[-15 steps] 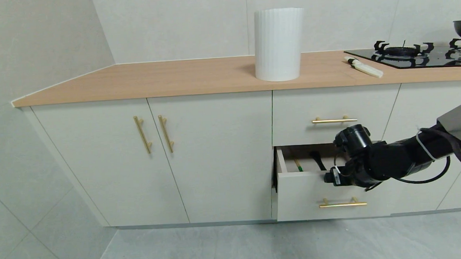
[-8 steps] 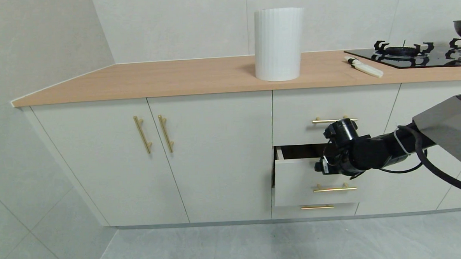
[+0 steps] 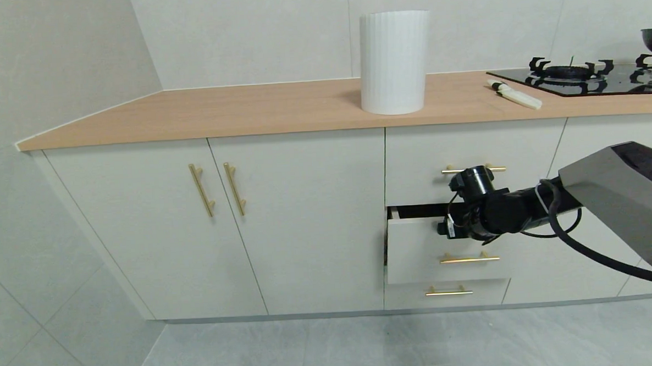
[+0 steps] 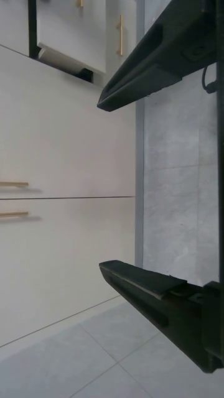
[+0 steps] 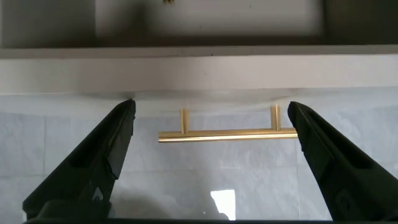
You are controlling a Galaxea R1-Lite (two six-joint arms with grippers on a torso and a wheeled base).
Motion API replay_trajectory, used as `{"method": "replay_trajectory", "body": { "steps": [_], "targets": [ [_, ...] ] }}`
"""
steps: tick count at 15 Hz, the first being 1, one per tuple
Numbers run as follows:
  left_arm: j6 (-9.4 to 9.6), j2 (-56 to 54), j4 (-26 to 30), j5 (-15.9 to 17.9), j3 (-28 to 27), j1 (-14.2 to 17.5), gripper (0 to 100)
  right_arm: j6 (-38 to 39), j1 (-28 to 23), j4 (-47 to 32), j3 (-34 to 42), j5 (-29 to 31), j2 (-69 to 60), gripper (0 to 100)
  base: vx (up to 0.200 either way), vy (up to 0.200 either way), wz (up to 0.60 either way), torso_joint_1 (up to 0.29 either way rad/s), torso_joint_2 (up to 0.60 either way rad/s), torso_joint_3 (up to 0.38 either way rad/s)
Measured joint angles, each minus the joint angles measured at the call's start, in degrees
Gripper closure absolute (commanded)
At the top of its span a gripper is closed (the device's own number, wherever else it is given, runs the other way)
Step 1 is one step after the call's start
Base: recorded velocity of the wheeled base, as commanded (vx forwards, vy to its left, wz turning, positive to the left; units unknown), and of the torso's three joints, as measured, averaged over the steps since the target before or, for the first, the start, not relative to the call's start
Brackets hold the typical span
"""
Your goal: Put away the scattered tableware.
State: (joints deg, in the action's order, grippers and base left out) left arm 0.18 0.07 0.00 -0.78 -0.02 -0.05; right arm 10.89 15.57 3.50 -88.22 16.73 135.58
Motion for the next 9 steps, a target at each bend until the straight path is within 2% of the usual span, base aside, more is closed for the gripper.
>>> {"method": "replay_trajectory", "body": {
  "steps": [3, 9],
  "targets": [
    [0.0, 0.0, 0.0, -0.01, 0.0, 0.0, 0, -0.96, -1.99, 2.95, -2.79, 0.07, 2.29, 0, 0.0, 0.0, 0.0, 0.0, 0.0, 0.0],
    [0.0, 0.0, 0.0, 0.02, 0.02, 0.0, 0, -1.15, -3.75, 15.69, -3.4, 0.07, 6.31, 0, 0.0, 0.0, 0.0, 0.0, 0.0, 0.0]
  ]
}}
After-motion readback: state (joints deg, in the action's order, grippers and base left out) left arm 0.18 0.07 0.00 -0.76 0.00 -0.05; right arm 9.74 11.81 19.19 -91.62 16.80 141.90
